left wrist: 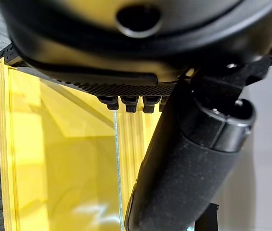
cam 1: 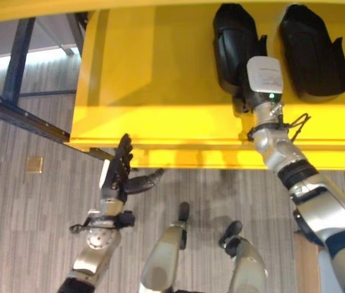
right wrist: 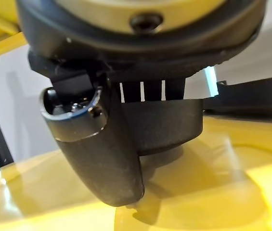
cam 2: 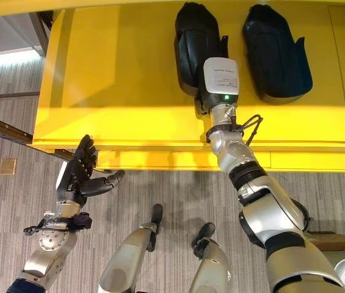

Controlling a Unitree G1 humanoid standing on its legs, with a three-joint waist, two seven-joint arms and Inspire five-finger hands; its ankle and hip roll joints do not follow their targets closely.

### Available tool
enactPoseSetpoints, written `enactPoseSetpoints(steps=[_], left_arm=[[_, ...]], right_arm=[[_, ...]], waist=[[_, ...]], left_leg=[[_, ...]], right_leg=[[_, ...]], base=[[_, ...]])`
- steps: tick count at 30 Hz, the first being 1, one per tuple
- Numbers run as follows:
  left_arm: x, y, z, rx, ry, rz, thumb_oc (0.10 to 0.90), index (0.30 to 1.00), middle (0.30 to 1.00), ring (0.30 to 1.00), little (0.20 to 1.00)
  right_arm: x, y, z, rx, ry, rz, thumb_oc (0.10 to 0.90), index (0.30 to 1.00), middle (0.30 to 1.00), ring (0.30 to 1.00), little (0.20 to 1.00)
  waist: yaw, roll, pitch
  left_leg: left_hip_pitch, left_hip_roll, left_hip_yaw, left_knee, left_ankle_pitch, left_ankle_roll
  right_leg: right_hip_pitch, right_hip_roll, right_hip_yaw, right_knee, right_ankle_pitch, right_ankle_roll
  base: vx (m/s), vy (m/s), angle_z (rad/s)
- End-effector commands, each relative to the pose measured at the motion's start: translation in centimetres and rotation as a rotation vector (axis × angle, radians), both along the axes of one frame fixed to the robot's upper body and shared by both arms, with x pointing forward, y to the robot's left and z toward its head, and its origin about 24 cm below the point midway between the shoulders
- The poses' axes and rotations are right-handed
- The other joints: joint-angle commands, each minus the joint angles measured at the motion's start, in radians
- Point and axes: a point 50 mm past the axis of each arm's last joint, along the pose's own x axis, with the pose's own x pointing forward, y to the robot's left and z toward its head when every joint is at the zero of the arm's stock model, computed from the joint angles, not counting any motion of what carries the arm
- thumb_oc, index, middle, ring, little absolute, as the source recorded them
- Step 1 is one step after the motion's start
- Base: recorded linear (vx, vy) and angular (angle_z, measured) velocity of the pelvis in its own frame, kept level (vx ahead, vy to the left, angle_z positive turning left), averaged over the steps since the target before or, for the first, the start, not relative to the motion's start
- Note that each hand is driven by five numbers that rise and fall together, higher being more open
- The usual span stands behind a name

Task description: Move parts from the plastic box to the shelf.

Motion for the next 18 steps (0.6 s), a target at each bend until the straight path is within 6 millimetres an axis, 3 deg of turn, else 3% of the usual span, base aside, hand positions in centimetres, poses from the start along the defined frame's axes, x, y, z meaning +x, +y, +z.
enactPoseSetpoints(steps=[1,18], left_arm=[[0.0,-0.8,3.5,0.001,-0.187,-0.070,0.900,1.000,1.000,1.000,1.000],[0.1,-0.7,3.4,-0.008,-0.179,-0.060,0.900,1.000,1.000,1.000,1.000]], right_arm=[[0.0,3.3,-3.1,-0.136,0.149,0.116,0.400,0.300,0.300,0.300,0.300],[-0.2,5.4,-3.8,-0.026,0.174,0.162,0.400,0.300,0.300,0.300,0.300]], waist=[[0.027,-0.012,0.004],[0.043,-0.018,0.008]], left_leg=[[0.068,0.026,0.044,0.003,-0.085,0.006],[0.062,0.020,0.035,0.007,-0.083,0.010]], right_leg=[[-0.035,-0.078,0.062,-0.048,0.226,0.117],[-0.032,-0.076,0.053,-0.052,0.233,0.117]], base=[[0.00,0.000,0.00],[0.00,0.000,0.00]])
